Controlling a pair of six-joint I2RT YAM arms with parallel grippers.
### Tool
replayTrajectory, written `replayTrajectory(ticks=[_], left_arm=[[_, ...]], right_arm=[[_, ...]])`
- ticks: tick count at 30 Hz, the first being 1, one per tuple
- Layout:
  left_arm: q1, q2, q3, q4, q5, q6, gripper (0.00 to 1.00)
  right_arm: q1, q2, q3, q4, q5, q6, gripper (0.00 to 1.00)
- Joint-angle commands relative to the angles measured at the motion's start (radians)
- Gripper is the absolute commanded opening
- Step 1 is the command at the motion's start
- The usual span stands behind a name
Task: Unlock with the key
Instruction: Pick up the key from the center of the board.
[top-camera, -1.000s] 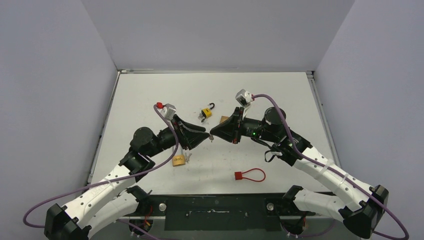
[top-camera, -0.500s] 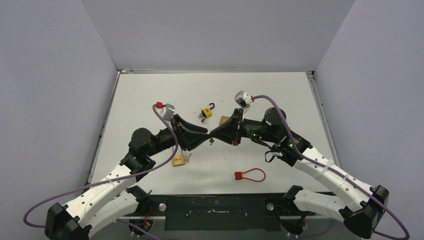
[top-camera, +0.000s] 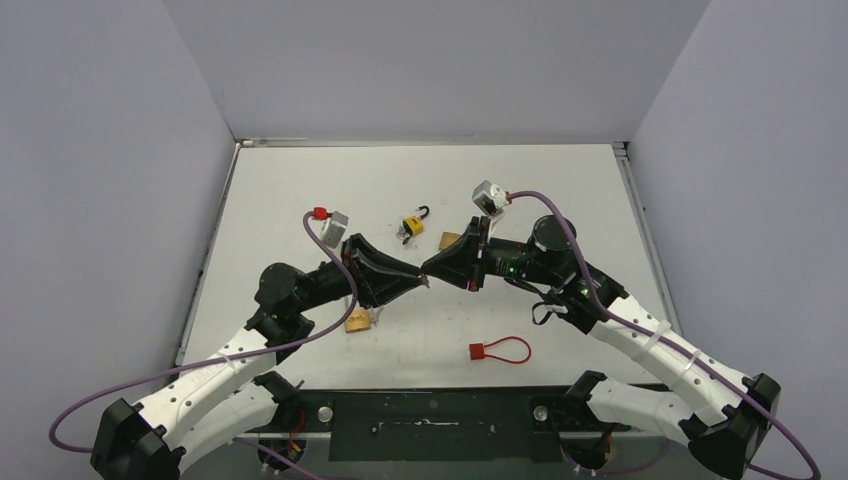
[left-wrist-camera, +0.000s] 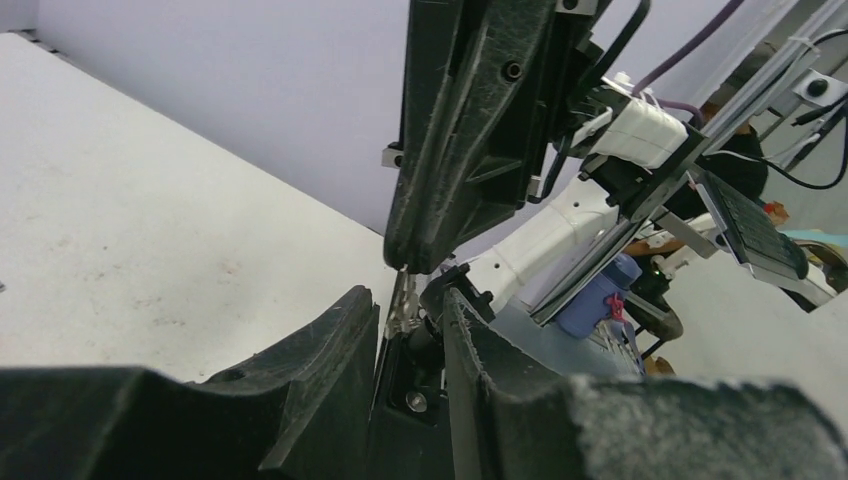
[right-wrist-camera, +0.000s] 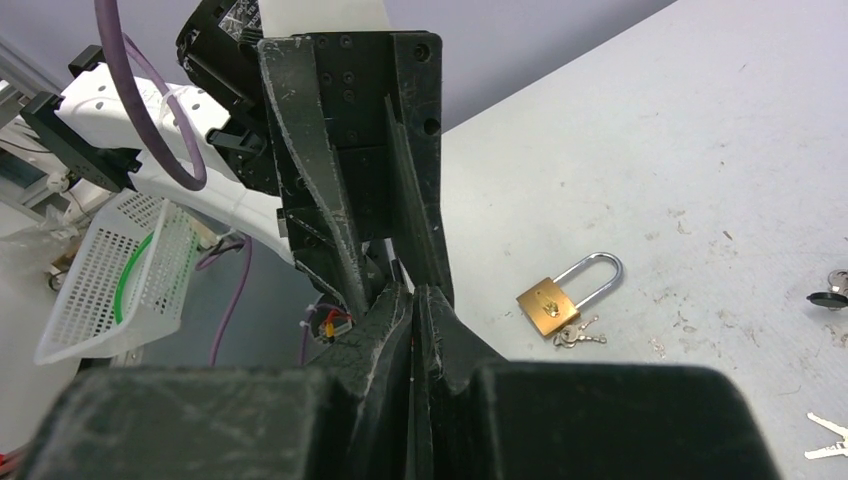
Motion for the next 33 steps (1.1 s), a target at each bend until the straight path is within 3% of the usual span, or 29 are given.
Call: replayTrajectory(ticks=[1, 9, 18, 22, 27, 33], left_arm=[[0.001, 0.009, -0.003, 0.154, 0.076, -0.047, 0.28], [0.006, 0.019, 0.003, 0.148, 0.06, -0.056, 0.3], [0.007, 0.065, 0.009, 0.211, 0.101, -0.097, 0.0], [0.007, 0.047, 0.002, 0.196, 0.072, -0.08, 0.0], [0.021, 0.004, -0.004, 0.063, -0.05, -0.043, 0.0], [0.04, -0.031, -0.013, -0.026, -0.175, -0.098, 0.0]], right_arm=[[-0.001, -0.017, 0.032, 0.039, 0.015, -0.006, 0.0], [-0.001, -0.018, 0.025, 0.053, -0.029, -0.003, 0.0], [-0.001, -0.015, 0.019, 0.078, -0.069, 0.01, 0.0], [-0.001, -0.023, 0.016, 0.068, -0.057, -0.001, 0.0], [-0.001, -0.053, 0.007, 0.045, 0.005, -0.027, 0.0], [-0.003, -0.076, -0.009, 0.057, 0.077, -0.027, 0.0]])
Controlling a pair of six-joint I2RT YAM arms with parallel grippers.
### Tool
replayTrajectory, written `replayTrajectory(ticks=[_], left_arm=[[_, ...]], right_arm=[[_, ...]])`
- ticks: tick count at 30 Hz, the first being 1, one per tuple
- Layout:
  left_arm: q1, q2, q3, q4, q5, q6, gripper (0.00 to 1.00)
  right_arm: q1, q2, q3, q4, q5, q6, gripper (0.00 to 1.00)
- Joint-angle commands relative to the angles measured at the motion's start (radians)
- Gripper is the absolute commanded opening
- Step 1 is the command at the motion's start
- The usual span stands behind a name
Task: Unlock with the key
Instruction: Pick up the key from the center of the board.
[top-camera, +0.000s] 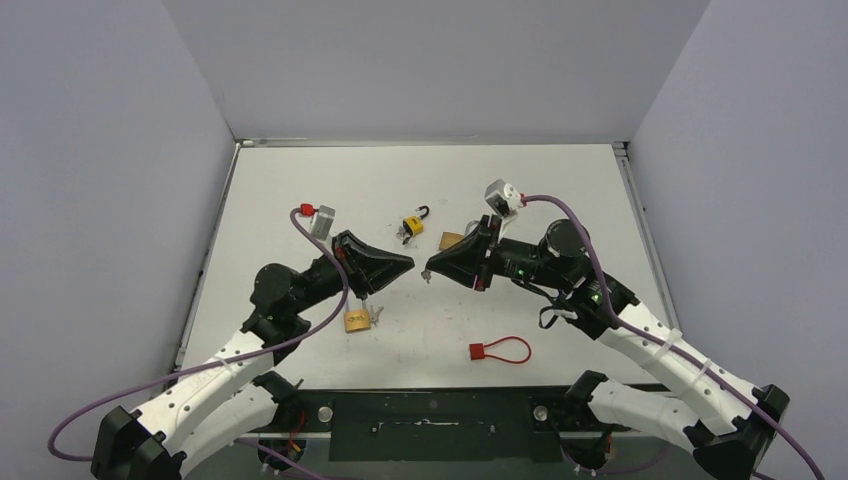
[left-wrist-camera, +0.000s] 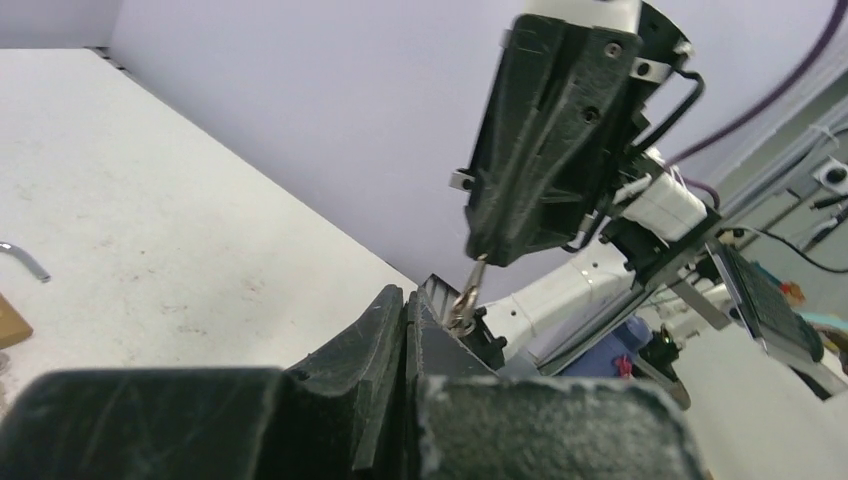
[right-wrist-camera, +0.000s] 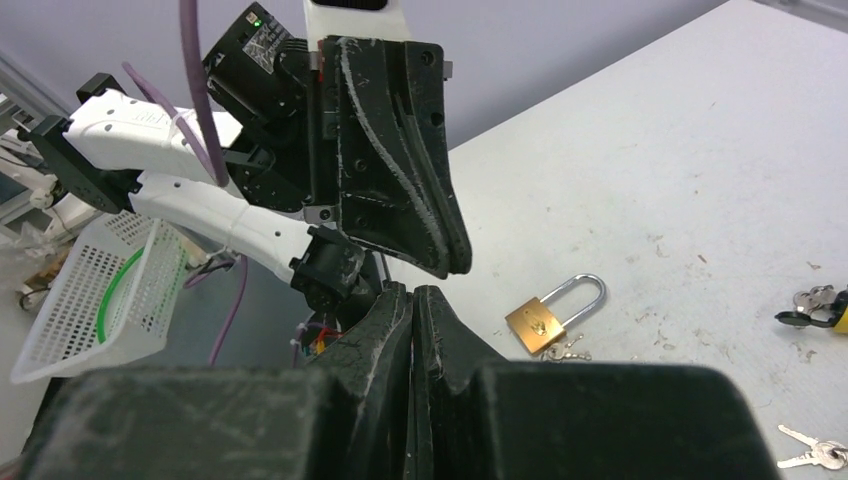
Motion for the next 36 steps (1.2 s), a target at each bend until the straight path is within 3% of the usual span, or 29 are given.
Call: replayTrajectory(ticks=[1, 5, 8, 10, 19, 24, 28, 32, 36], left_arm=[[0.014, -0.015, -0.005, -0.043, -0.114, -0.039, 0.0], [0.015, 0.001, -0.009, 0.004, -0.065, -0.056, 0.0], [0.017, 0.014, -0.014, 0.072, 0.005, -0.075, 0.32], [0.018, 0.02, -0.025, 0.138, 0.04, -0.099, 0.44], [0.015, 0.092, -0.026, 0.308, 0.154, -0.165, 0.51], [0.006, 0.117, -0.008, 0.312, 0.176, -0.16, 0.4], [0.005, 0.128, -0.004, 0.322, 0.188, -0.158, 0.17], [0.004, 0.133, 0.0, 0.325, 0.196, -0.158, 0.01], [0.004, 0.129, 0.0, 0.337, 0.194, -0.157, 0.0]], right_arm=[[-0.002, -0.034, -0.006, 0.052, 0.06, -0.015, 0.0], [-0.002, -0.017, -0.005, 0.06, 0.058, -0.012, 0.0], [-0.001, -0.006, -0.002, 0.057, 0.031, -0.018, 0.0], [-0.002, -0.003, -0.005, 0.058, 0.005, -0.022, 0.0], [-0.001, 0.019, -0.007, 0.072, -0.072, -0.014, 0.0], [0.0, 0.032, 0.0, 0.073, -0.096, -0.01, 0.0], [-0.001, 0.037, 0.001, 0.073, -0.099, -0.005, 0.0], [-0.001, 0.042, 0.003, 0.071, -0.105, -0.001, 0.0], [-0.001, 0.042, 0.004, 0.069, -0.106, -0.001, 0.0]])
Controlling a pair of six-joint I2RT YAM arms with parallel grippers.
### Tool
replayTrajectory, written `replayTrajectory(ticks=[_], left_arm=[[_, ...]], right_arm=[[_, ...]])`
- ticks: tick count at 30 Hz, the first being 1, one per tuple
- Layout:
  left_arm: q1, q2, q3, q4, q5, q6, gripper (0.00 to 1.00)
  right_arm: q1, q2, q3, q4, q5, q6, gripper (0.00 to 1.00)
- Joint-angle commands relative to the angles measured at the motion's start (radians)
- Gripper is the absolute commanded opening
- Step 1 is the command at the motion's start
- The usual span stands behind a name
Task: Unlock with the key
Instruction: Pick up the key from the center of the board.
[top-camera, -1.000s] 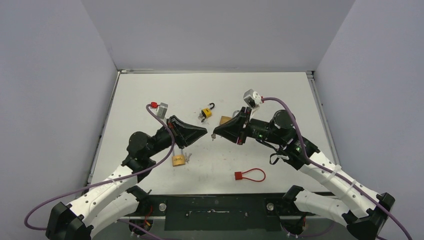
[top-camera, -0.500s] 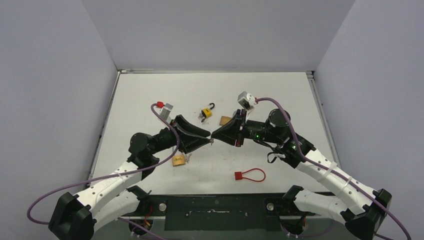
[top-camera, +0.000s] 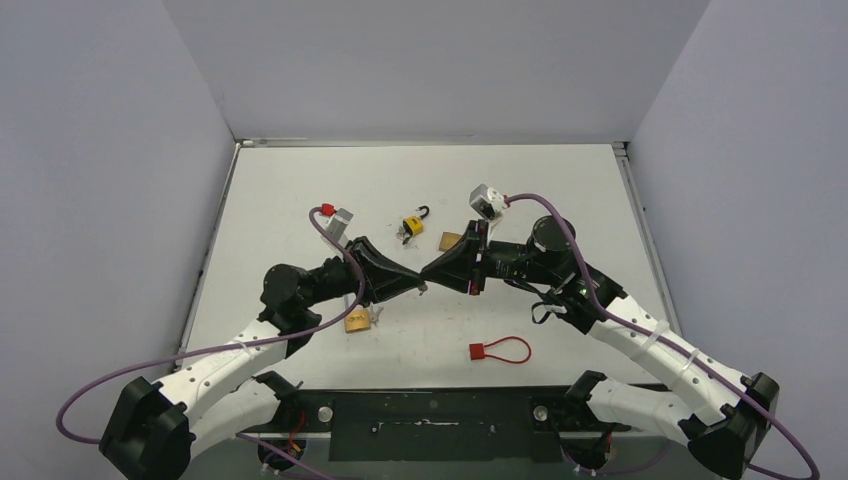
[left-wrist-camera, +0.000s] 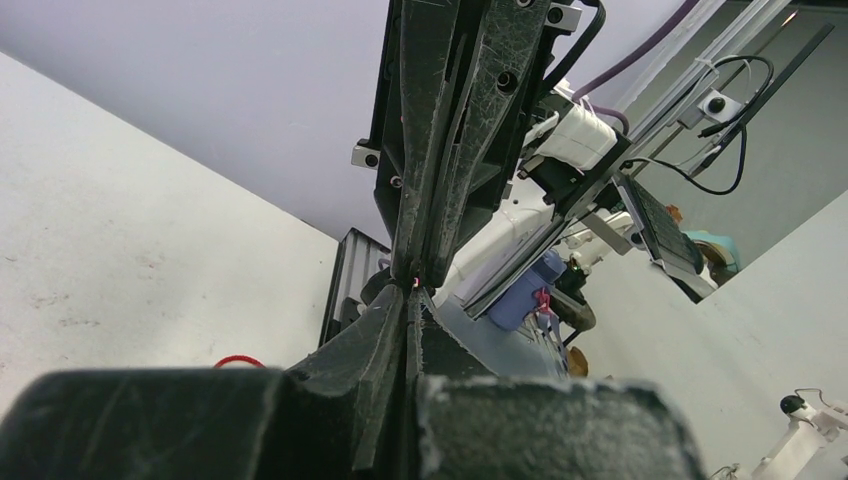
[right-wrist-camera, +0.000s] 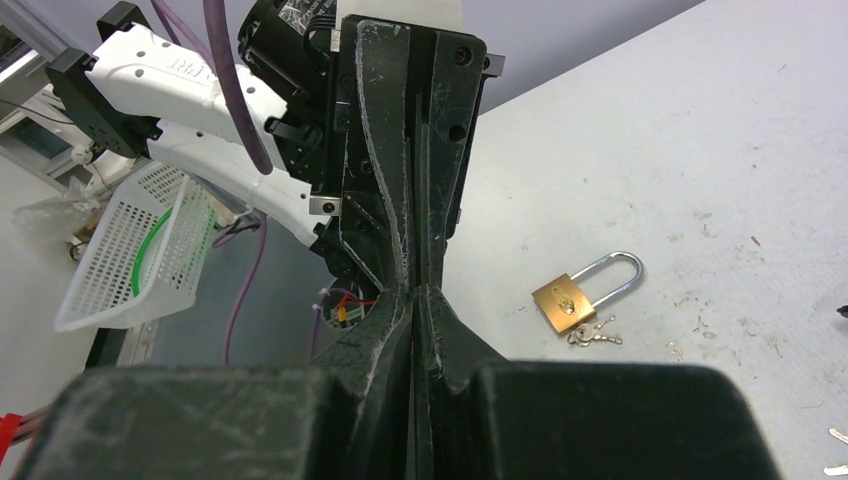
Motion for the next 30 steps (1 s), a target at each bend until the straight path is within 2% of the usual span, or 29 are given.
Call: replayTrajectory(ticks=[1, 7, 11, 16, 19, 20, 21, 24, 30], left_arm=[[-0.003, -0.007, 0.032, 0.079, 0.006, 0.004, 0.0], [0.006, -0.084, 0.011, -0.053, -0.157, 0.037, 0.0], [0.009, -0.146, -0.012, -0.122, -0.296, -0.001, 0.0], [0.012, -0.128, -0.016, -0.123, -0.307, -0.03, 0.0], [0.02, -0.139, 0.006, -0.259, -0.335, 0.024, 0.46], [0.021, -0.151, 0.005, -0.291, -0.349, 0.048, 0.55], [0.023, -0.165, 0.002, -0.31, -0.361, 0.076, 0.6], [0.026, -0.185, 0.011, -0.335, -0.316, 0.153, 0.65], [0.026, -0.117, 0.078, -0.287, -0.065, 0.234, 0.6]], right_arm=[[-0.002, 0.0, 0.012, 0.057, -0.014, -0.002, 0.0], [-0.005, -0.046, -0.011, 0.054, 0.055, -0.027, 0.0], [-0.017, -0.08, -0.051, 0.092, 0.088, -0.017, 0.0], [-0.024, -0.067, -0.053, 0.11, 0.09, 0.001, 0.0], [-0.026, -0.058, -0.035, 0.09, 0.105, -0.005, 0.0], [-0.028, -0.058, -0.028, 0.081, 0.108, -0.008, 0.0], [-0.031, -0.059, -0.022, 0.066, 0.109, -0.011, 0.0], [-0.038, -0.058, -0.012, 0.04, 0.101, -0.019, 0.0], [-0.04, -0.029, 0.027, -0.028, -0.021, -0.084, 0.0]])
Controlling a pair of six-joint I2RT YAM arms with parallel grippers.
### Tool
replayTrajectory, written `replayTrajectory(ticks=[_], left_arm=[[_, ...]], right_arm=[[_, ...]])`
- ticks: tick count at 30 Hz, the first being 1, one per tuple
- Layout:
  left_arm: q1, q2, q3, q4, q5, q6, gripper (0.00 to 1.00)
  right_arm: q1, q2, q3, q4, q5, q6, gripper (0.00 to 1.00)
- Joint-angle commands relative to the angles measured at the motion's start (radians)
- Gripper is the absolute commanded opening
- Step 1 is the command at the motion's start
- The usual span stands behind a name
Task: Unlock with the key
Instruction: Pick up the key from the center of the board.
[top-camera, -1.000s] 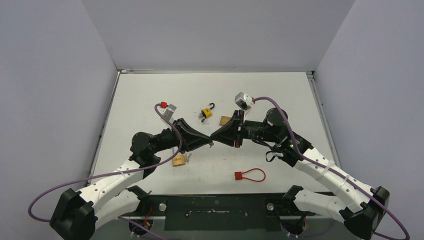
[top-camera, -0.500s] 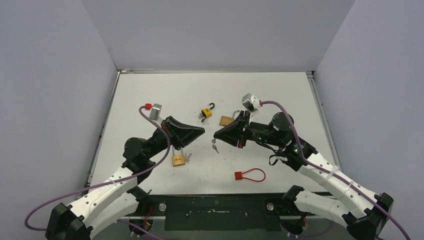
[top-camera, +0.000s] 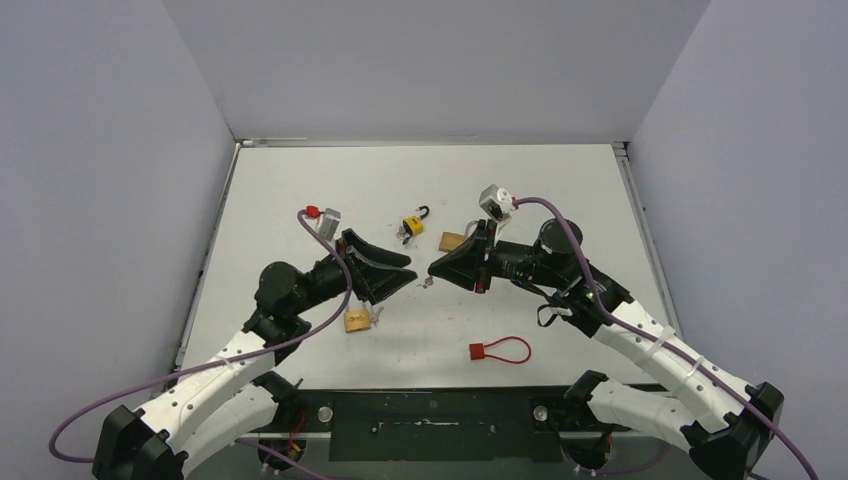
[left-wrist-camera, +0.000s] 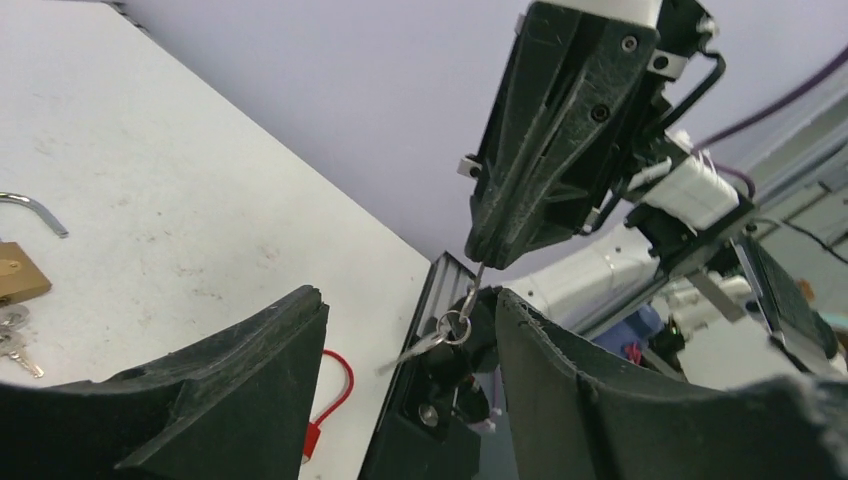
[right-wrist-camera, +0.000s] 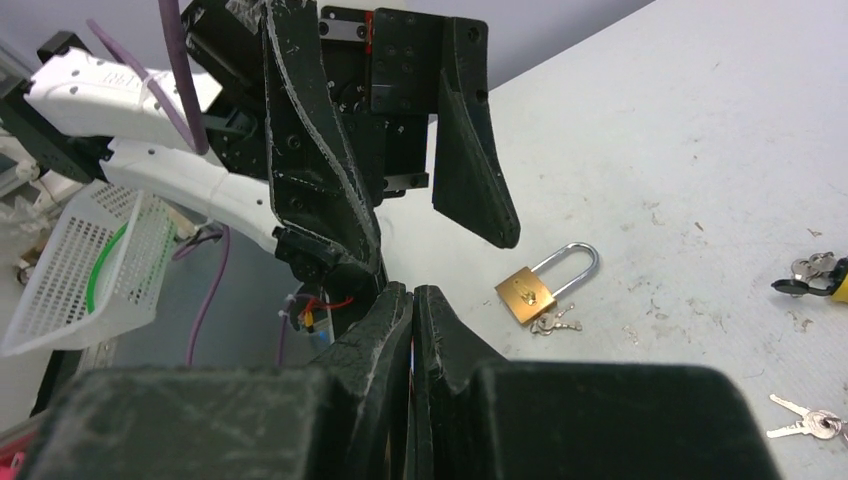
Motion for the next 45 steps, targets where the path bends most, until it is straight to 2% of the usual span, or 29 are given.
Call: replayTrajectory(ticks=[1, 5, 8, 15, 20, 23, 26, 27, 30, 31, 32, 35, 38, 45], left_arm=[[0.004, 0.046, 0.09, 0.044, 0.195, 0.086, 0.59], [-0.004, 0.095, 0.101, 0.104, 0.285, 0.057, 0.59], [-0.017, 0.125, 0.104, 0.122, 0.309, 0.047, 0.52], [-0.034, 0.158, 0.106, 0.145, 0.332, 0.033, 0.3], [-0.047, 0.186, 0.11, 0.153, 0.363, 0.03, 0.19], [-0.051, 0.199, 0.116, 0.156, 0.372, 0.03, 0.02], [-0.051, 0.198, 0.116, 0.157, 0.355, 0.033, 0.0], [-0.051, 0.195, 0.115, 0.152, 0.344, 0.037, 0.0], [-0.051, 0.182, 0.115, 0.137, 0.282, 0.04, 0.0], [-0.05, 0.179, 0.114, 0.134, 0.254, 0.033, 0.0], [-0.05, 0.177, 0.112, 0.133, 0.228, 0.023, 0.0], [-0.049, 0.181, 0.102, 0.16, 0.168, -0.021, 0.0], [-0.049, 0.189, 0.1, 0.184, 0.131, -0.077, 0.0], [-0.047, 0.211, 0.084, 0.266, 0.068, -0.223, 0.0]], right_arm=[[-0.006, 0.028, 0.08, -0.023, -0.099, -0.073, 0.0], [-0.004, 0.058, 0.107, -0.07, -0.15, -0.093, 0.0], [-0.003, 0.082, 0.116, -0.071, -0.169, -0.093, 0.0], [0.0, 0.108, 0.12, -0.053, -0.187, -0.084, 0.0], [0.0, 0.122, 0.118, -0.035, -0.191, -0.067, 0.0], [-0.001, 0.127, 0.119, -0.036, -0.193, -0.057, 0.0], [-0.001, 0.124, 0.119, -0.036, -0.174, -0.038, 0.0], [-0.002, 0.121, 0.12, -0.036, -0.156, -0.029, 0.03], [-0.008, 0.093, 0.094, -0.019, -0.066, 0.001, 0.52], [-0.009, 0.073, 0.072, 0.012, -0.029, 0.015, 0.63], [-0.01, 0.047, 0.046, 0.036, 0.0, 0.025, 0.69], [-0.011, -0.004, -0.041, 0.144, 0.021, 0.066, 0.78], [-0.01, -0.019, -0.096, 0.21, -0.014, 0.081, 0.81], [0.013, 0.033, -0.098, 0.2, -0.057, 0.046, 0.85]])
